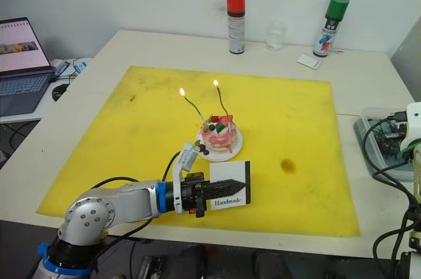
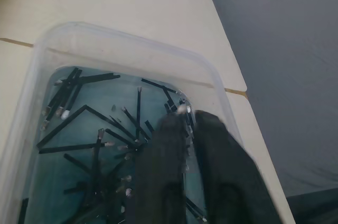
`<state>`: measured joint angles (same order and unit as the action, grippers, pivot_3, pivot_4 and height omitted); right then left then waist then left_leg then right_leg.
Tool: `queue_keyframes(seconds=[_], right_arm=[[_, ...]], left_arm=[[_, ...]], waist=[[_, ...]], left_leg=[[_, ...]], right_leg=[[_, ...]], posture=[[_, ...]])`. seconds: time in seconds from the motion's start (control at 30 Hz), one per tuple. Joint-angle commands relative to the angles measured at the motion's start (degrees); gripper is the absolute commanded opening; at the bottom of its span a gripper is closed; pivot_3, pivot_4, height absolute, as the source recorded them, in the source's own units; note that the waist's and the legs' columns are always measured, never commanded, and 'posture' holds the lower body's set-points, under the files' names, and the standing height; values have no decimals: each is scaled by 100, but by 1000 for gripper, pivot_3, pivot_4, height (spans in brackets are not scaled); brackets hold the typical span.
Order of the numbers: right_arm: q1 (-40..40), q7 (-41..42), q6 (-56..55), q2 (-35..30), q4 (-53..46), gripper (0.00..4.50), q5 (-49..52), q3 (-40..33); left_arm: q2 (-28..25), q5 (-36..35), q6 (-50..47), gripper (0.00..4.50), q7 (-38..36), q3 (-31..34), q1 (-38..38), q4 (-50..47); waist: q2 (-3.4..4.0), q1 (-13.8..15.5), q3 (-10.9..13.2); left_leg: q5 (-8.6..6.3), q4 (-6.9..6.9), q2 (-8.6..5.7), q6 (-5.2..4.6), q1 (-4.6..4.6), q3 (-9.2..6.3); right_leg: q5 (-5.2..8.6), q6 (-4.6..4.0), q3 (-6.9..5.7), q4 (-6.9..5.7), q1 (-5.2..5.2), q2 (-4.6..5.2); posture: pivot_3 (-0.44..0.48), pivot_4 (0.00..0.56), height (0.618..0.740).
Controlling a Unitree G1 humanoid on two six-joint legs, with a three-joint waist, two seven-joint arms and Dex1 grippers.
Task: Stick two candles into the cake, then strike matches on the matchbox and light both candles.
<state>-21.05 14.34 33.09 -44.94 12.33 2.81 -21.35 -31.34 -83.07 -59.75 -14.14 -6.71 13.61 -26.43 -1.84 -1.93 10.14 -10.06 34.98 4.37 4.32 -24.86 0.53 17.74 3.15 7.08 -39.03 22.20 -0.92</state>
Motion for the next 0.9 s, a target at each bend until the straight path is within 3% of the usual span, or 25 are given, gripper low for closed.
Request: queue_keyframes(seconds=[0.03,0.27,0.33,0.5,0.6,0.8,0.9], right_arm=[[30,-162,-213,-41,-279,2004,-11,-232],[87,-239,-173,60,-771,4408,45,-201],[122,-142,-183,140,-1208,4490,132,-96],[806,1712,-134,235,-3603,4490,1415,895],[991,2589,166,151,-4499,4490,2375,1187],[1100,3875,-363,-99,-5026,4490,2941,1619],[1069,4047,-423,-105,-5063,4490,2919,1884]], left_arm=[[-39,-141,-35,0,36,104,-41,-255],[-181,-229,-119,0,20,203,-30,-225],[-266,-293,-160,0,5,278,-53,-224],[-525,-575,-237,0,163,526,-27,28],[-665,-668,-316,0,292,596,4,183],[-942,-1722,-410,0,988,603,81,671],[-1049,-1777,-627,0,1072,374,210,897]], waist=[[0,1,0],[1,0,0],[3,-2,-1],[7,-23,-3],[8,1,-1],[-5,33,3],[-5,23,3]], left_leg=[[0,0,0,0,0,0],[0,1,0,0,0,-1],[0,1,0,0,0,0],[0,-4,5,0,1,-12],[0,-6,7,1,-1,-20],[0,9,2,0,0,-24],[1,9,3,-1,4,-26]], right_leg=[[-1,1,0,0,0,0],[0,2,-1,0,-1,0],[0,2,1,-1,0,0],[5,8,-8,-3,0,-6],[8,10,-19,-2,-4,-4],[10,17,-25,5,-15,4],[11,20,-24,1,-15,2]], posture=[[0,150,740],[0,150,740],[0,150,740],[0,150,740],[0,150,740],[0,150,740],[0,150,740]])
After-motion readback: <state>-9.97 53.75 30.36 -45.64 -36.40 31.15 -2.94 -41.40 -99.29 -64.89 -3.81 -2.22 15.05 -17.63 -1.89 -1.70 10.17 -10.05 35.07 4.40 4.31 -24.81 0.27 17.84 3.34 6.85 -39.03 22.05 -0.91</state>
